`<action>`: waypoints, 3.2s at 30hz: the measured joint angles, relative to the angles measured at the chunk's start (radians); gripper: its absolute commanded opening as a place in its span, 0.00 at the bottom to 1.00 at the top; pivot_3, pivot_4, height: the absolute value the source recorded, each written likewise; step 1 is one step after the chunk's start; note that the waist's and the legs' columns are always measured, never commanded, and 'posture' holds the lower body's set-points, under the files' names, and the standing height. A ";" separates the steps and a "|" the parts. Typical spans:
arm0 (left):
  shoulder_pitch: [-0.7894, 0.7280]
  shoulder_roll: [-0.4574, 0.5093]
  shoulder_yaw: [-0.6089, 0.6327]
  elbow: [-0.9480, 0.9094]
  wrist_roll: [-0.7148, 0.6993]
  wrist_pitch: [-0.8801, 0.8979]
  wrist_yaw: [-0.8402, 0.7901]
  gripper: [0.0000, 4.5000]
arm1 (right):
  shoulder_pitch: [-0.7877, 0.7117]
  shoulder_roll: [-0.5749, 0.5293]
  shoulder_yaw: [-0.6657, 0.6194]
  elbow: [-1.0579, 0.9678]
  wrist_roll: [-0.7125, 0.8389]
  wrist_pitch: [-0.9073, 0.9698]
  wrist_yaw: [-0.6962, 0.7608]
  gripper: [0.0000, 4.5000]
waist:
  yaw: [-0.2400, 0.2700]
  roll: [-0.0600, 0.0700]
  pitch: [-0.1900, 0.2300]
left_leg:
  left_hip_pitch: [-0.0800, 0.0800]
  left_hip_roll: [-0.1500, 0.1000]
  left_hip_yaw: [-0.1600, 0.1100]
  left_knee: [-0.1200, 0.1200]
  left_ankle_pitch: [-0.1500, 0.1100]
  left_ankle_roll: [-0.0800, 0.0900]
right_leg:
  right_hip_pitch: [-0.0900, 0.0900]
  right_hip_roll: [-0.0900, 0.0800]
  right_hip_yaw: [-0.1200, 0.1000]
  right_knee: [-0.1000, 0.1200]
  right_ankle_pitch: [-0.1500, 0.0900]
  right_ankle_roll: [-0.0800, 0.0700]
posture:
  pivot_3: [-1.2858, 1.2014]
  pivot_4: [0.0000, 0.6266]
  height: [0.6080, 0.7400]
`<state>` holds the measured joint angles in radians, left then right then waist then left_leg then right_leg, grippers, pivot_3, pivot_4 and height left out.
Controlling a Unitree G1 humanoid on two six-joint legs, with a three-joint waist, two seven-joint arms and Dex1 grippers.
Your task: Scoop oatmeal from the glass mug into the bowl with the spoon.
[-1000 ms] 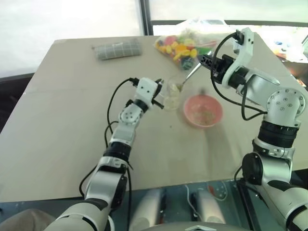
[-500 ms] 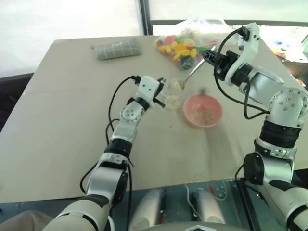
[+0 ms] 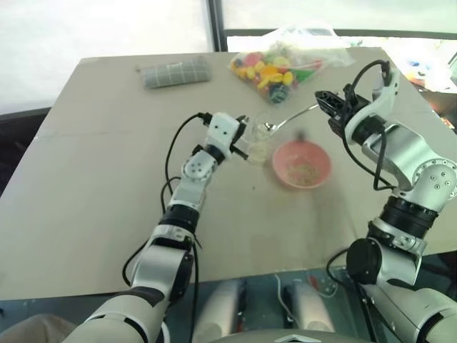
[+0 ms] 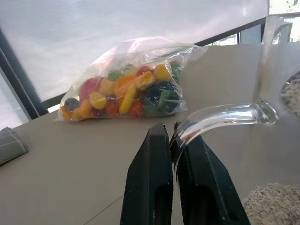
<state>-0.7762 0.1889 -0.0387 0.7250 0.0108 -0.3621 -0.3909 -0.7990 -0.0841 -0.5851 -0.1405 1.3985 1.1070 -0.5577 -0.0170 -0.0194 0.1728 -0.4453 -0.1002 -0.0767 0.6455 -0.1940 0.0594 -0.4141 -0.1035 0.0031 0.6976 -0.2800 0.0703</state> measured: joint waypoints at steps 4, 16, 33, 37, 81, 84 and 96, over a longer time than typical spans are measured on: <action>0.000 -0.003 0.000 0.006 0.001 -0.012 0.001 0.00 | 0.029 -0.003 0.018 -0.008 0.097 -0.064 -0.087 0.00 | -0.001 0.000 0.000 | -0.001 0.000 0.000 0.002 0.000 0.000 | 0.000 0.001 -0.001 0.001 0.000 0.000 | 0.52 0.24 0.83; -0.003 -0.010 -0.001 0.016 0.001 -0.018 -0.002 0.00 | 0.116 -0.141 0.141 -0.043 0.276 -0.220 -0.127 0.00 | -0.001 0.000 0.000 | -0.002 0.000 0.000 0.004 0.000 0.001 | 0.000 0.002 -0.002 0.000 0.001 0.002 | 0.52 0.24 0.83; -0.028 -0.004 0.000 0.058 0.005 -0.038 -0.021 0.00 | 0.188 -0.276 0.181 -0.100 0.400 -0.393 -0.161 0.00 | 0.000 0.000 0.000 | -0.002 0.000 0.000 0.005 -0.001 0.003 | 0.001 0.002 -0.002 0.000 0.001 0.002 | 0.52 0.24 0.83; -0.042 -0.008 0.004 0.084 -0.008 -0.039 -0.027 0.00 | 0.237 -0.329 0.178 -0.143 0.446 -0.422 -0.178 0.00 | 0.000 0.000 0.000 | -0.003 0.000 0.000 0.005 -0.001 0.003 | 0.001 0.002 -0.002 0.000 0.001 0.002 | 0.52 0.24 0.83; 0.048 -0.004 0.077 -0.021 -0.091 0.076 -0.009 0.00 | -0.098 -0.407 0.384 -0.140 -0.121 -0.215 0.341 0.00 | -0.002 -0.001 -0.002 | -0.003 0.000 -0.001 0.007 0.000 0.003 | 0.001 0.000 -0.001 0.000 0.003 0.004 | 0.52 0.24 0.83; 0.056 -0.003 0.073 -0.039 -0.095 0.094 -0.029 0.00 | -0.131 -0.336 0.395 -0.108 -0.114 -0.215 0.327 0.00 | 0.002 -0.002 -0.002 | -0.003 -0.001 -0.002 0.007 0.000 0.003 | 0.002 0.000 -0.002 -0.001 0.003 0.004 | 0.52 0.24 0.83; 0.103 -0.011 0.068 -0.120 -0.113 0.140 -0.050 0.00 | -0.078 -0.333 0.496 -0.071 -0.270 -0.151 0.441 0.00 | 0.000 -0.001 -0.002 | -0.003 -0.002 -0.001 0.008 0.000 0.003 | 0.001 0.000 -0.002 -0.001 0.003 0.004 | 0.52 0.24 0.83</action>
<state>-0.6730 0.1781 0.0295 0.6052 -0.1025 -0.2222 -0.4405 -0.8772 -0.4170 -0.0894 -0.2111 1.1284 0.9563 -0.1169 -0.0165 -0.0204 0.1707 -0.4485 -0.1018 -0.0777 0.6536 -0.1942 0.0626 -0.4128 -0.1038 0.0010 0.6970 -0.2767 0.0747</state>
